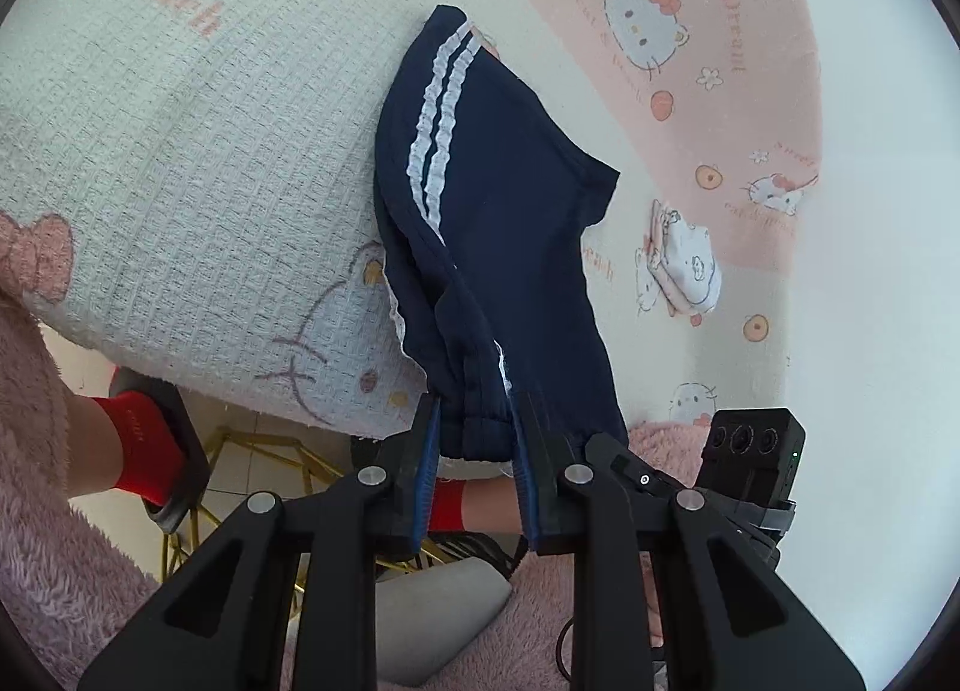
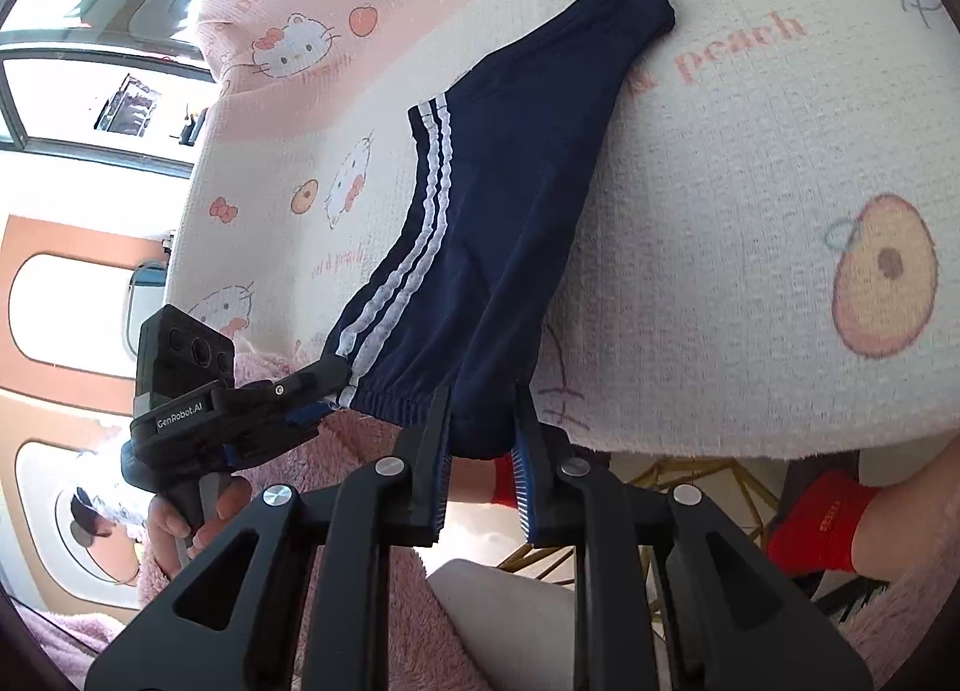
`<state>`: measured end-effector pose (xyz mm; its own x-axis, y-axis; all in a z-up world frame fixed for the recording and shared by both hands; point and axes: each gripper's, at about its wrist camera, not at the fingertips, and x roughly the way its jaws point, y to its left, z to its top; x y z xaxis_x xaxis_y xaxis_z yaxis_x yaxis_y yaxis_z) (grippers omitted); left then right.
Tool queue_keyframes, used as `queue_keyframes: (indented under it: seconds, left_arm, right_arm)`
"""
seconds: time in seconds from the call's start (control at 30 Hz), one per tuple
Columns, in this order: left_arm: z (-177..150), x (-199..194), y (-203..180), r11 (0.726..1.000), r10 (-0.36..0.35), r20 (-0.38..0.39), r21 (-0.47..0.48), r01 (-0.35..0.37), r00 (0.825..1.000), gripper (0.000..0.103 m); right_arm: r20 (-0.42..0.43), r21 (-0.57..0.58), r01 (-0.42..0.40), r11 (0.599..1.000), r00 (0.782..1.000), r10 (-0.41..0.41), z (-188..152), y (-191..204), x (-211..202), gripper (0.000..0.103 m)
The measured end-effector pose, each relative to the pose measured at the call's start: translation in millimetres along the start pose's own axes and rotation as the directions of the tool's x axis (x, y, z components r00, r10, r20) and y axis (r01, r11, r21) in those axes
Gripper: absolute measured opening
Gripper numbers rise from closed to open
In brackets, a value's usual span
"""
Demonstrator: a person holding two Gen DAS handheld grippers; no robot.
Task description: Fold clothes
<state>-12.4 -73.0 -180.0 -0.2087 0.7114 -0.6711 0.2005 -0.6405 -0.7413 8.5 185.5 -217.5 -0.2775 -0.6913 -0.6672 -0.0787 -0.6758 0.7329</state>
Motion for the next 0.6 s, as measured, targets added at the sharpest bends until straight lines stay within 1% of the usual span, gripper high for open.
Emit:
queue_keyframes:
  seconds: [0.03,0.1,0.2,0.23,0.33,0.47,0.53,0.57,0.6]
  left_arm:
    - [2.0,-0.5,-1.4,1.0,-0.031,0.004,-0.002,0.031,1.0,0.024]
    - [9.0,-3.4,-4.1,0.999,-0.053,0.019,0.008,0.053,0.998,0.024]
    - [22.0,-2.2,-11.0,0.999,-0.028,0.026,0.036,0.027,0.999,0.024]
    - [27.2,-1.5,-12.3,0.999,-0.037,0.026,0.031,0.036,0.999,0.024]
    - [46.0,1.8,-17.0,0.998,-0.063,0.022,0.016,0.063,0.998,0.024]
    - [83.3,11.0,-22.0,0.997,-0.079,0.03,-0.012,0.08,0.996,0.024]
    - [105.3,17.1,-21.8,0.996,-0.085,0.04,-0.037,0.086,0.996,0.025]
    - [116.5,21.9,-20.0,0.996,-0.071,0.04,-0.057,0.074,0.997,0.026]
    - [127.8,26.6,-18.2,0.995,-0.058,0.039,-0.077,0.061,0.998,0.033]
  right_arm:
    - [0.0,0.01,-0.002,1.0,1.0,0.002,-0.5,-0.9,-0.6,0.017]
    - [-0.001,0.029,-0.006,1.0,1.0,0.006,-1.4,-2.7,-1.7,0.02]
    - [0.008,0.052,-0.021,0.998,1.0,0.02,5.5,-5.3,0.1,0.02]
    - [0.013,0.055,-0.029,0.998,1.0,0.028,9.7,-4.1,0.9,0.02]
    - [0.032,0.038,-0.032,0.999,0.999,0.031,26.8,5.4,1.6,0.02]
    - [0.056,0.033,-0.031,0.999,0.998,0.029,61.0,16.2,5.4,0.022]
    - [0.078,0.052,-0.036,0.998,0.996,0.032,82.9,18.2,10.3,0.03]
    - [0.089,0.063,-0.037,0.997,0.996,0.031,94.2,19.0,12.3,0.036]
    - [0.099,0.072,-0.038,0.997,0.995,0.031,105.3,19.6,13.8,0.044]
